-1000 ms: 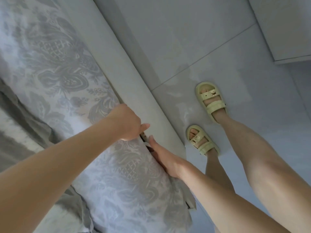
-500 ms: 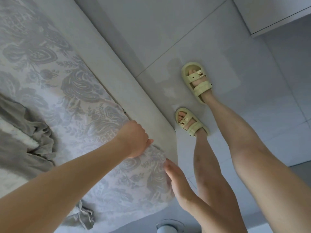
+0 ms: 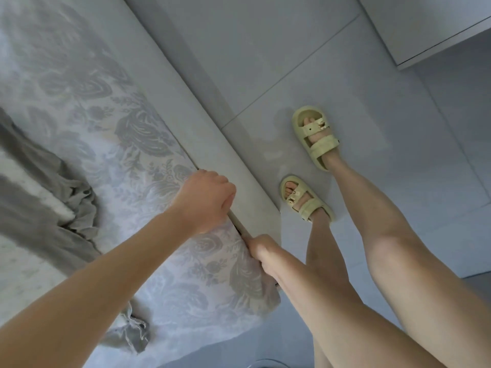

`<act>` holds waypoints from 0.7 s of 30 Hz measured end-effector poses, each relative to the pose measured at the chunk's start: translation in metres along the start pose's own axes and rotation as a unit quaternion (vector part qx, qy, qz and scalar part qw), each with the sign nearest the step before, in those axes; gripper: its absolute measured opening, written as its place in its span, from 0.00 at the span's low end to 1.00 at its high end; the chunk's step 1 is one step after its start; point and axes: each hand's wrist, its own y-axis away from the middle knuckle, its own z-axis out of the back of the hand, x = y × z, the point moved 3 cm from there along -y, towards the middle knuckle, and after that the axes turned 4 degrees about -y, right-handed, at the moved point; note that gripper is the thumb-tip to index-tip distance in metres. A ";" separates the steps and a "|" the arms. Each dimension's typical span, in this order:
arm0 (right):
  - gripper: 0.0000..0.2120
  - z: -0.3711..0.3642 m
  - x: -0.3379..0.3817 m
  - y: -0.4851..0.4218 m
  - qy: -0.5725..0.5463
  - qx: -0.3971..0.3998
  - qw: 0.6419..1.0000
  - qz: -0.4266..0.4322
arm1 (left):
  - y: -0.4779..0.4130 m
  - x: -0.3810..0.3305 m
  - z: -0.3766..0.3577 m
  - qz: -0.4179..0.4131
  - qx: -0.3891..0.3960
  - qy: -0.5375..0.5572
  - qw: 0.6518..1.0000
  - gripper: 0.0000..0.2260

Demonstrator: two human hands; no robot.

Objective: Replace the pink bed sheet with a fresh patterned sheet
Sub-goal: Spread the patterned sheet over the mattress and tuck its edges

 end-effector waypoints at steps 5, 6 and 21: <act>0.12 0.037 -0.027 0.018 0.175 -0.170 0.969 0.031 | 0.053 0.043 0.031 0.223 -0.246 0.060 0.941 0.11; 0.14 0.037 -0.011 0.034 0.233 -0.214 0.944 0.093 | 0.068 0.051 0.035 0.300 -0.264 0.073 0.914 0.12; 0.19 -0.038 0.085 0.147 0.823 -0.100 0.438 0.346 | 0.158 -0.029 -0.062 0.347 0.037 0.544 0.763 0.28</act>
